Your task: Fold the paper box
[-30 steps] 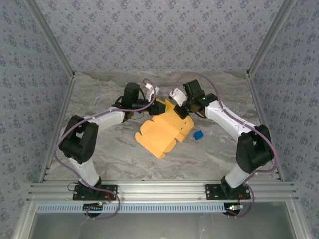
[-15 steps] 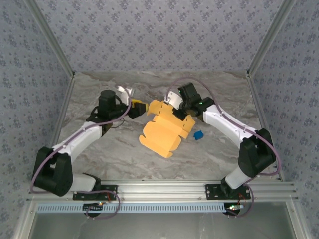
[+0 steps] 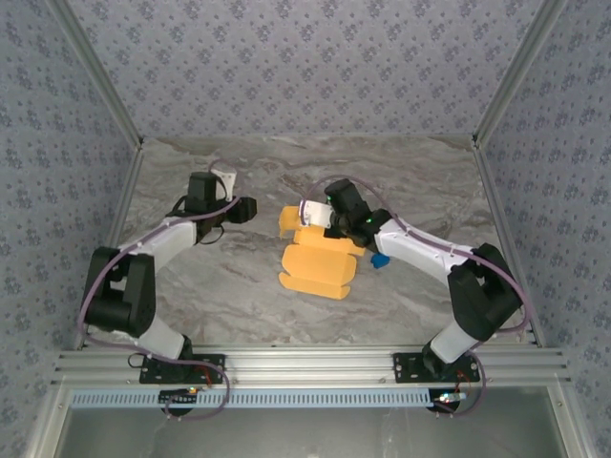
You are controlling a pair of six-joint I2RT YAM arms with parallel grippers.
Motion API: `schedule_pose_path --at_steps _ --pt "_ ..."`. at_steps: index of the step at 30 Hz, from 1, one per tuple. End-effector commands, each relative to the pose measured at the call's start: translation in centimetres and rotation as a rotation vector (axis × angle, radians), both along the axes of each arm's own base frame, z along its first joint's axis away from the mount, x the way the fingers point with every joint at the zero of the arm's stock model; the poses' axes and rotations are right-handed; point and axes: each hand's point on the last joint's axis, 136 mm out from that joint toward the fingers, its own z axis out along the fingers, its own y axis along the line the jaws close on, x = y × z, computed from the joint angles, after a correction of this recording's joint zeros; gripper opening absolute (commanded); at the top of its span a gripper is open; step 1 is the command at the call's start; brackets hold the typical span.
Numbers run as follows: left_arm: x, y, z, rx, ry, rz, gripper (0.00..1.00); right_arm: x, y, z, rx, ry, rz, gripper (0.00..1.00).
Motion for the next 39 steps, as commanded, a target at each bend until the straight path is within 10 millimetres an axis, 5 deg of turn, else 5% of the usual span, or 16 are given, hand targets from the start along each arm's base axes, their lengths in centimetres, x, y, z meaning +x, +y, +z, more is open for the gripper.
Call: schedule_pose_path --at_steps 1,15,39 --pt "0.7 -1.5 0.5 0.018 -0.048 -0.114 0.55 1.6 0.0 0.7 -0.081 -0.157 0.023 0.0" --pt "-2.1 -8.4 -2.6 -0.004 -0.018 -0.471 0.51 2.1 -0.1 -0.5 -0.13 -0.376 0.105 0.0" --pt "-3.6 -12.4 -2.3 -0.145 -0.077 -0.671 0.47 2.2 -1.1 -2.3 -0.158 -0.437 0.153 0.0"
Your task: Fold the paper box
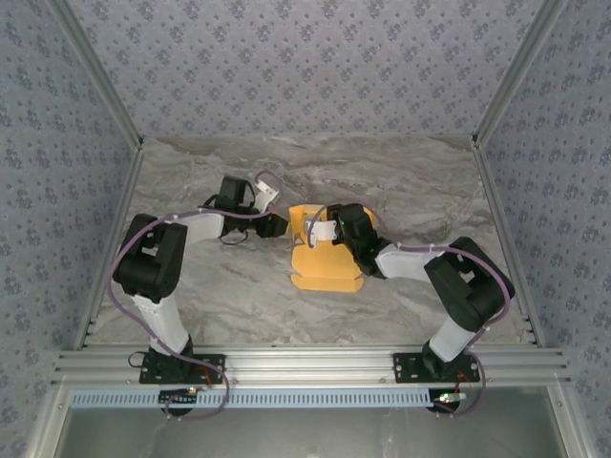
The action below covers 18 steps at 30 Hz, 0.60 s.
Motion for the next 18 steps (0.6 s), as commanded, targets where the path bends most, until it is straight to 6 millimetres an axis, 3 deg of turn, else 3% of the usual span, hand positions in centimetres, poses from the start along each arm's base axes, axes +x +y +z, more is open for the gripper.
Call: schedule_pose_path --at_steps 1,18 --pt "-0.2 -1.6 1.4 -0.061 -0.055 -0.084 0.47 0.0 0.1 -0.4 -0.018 -0.024 0.023 0.0" --pt "-1.6 -2.8 1.4 -0.14 -0.101 -0.139 0.47 -0.3 0.0 -0.9 -0.02 -0.098 0.032 0.0"
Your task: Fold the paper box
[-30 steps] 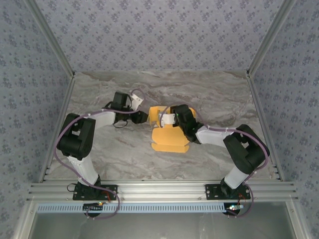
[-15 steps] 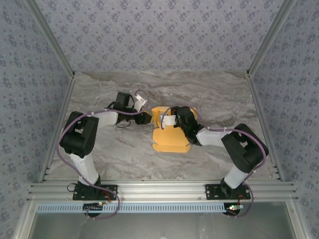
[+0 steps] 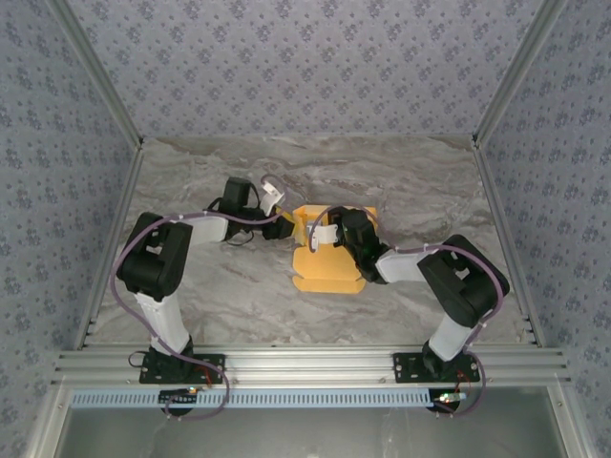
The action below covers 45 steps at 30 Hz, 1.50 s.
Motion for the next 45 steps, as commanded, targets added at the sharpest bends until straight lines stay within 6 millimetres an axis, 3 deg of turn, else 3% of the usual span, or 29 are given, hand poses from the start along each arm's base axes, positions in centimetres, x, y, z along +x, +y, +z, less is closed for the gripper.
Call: schedule_pose_path --at_steps 1,26,45 --pt "-0.7 -0.8 0.6 -0.051 -0.034 -0.041 0.47 -0.2 0.1 -0.4 -0.018 -0.022 0.014 0.0" --pt "-1.8 -2.4 -0.2 -0.104 -0.024 -0.082 0.41 0.2 0.0 0.7 0.038 -0.009 -0.007 0.0" --pt "1.0 -2.4 -0.9 -0.045 -0.095 0.094 0.39 -0.4 -0.1 2.1 0.146 0.084 -0.003 0.0"
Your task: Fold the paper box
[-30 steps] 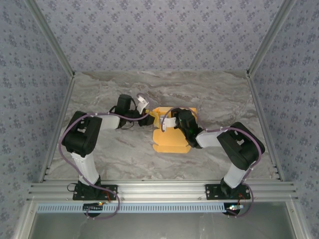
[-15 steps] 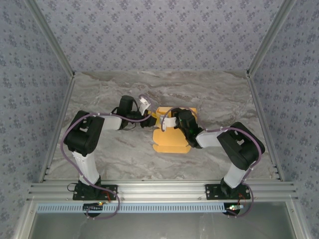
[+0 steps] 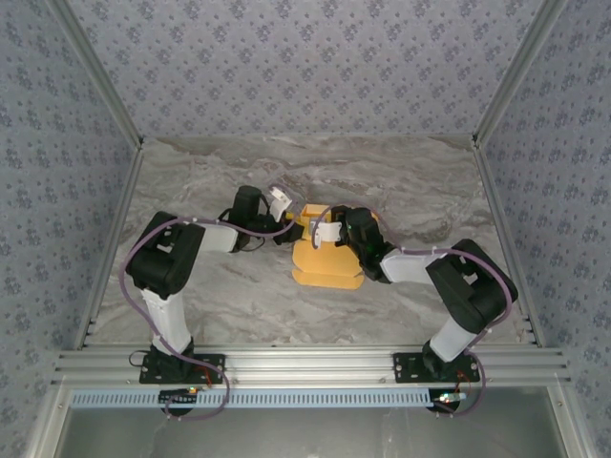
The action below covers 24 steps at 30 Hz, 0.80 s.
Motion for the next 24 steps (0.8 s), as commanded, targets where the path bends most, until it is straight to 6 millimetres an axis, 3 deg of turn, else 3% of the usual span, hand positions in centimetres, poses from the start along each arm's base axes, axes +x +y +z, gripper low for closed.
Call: schedule_pose_path --at_steps 1,7,24 --pt "0.9 0.0 -0.1 -0.007 -0.024 0.049 0.39 0.0 0.6 1.5 0.05 0.01 0.015 0.0" --pt "1.0 -0.3 0.6 -0.027 -0.05 0.061 0.42 0.3 0.4 0.8 0.025 0.025 -0.001 0.0" --pt "1.9 -0.4 -0.2 -0.031 -0.062 0.102 0.49 0.6 0.1 -2.6 -0.077 0.052 -0.023 0.0"
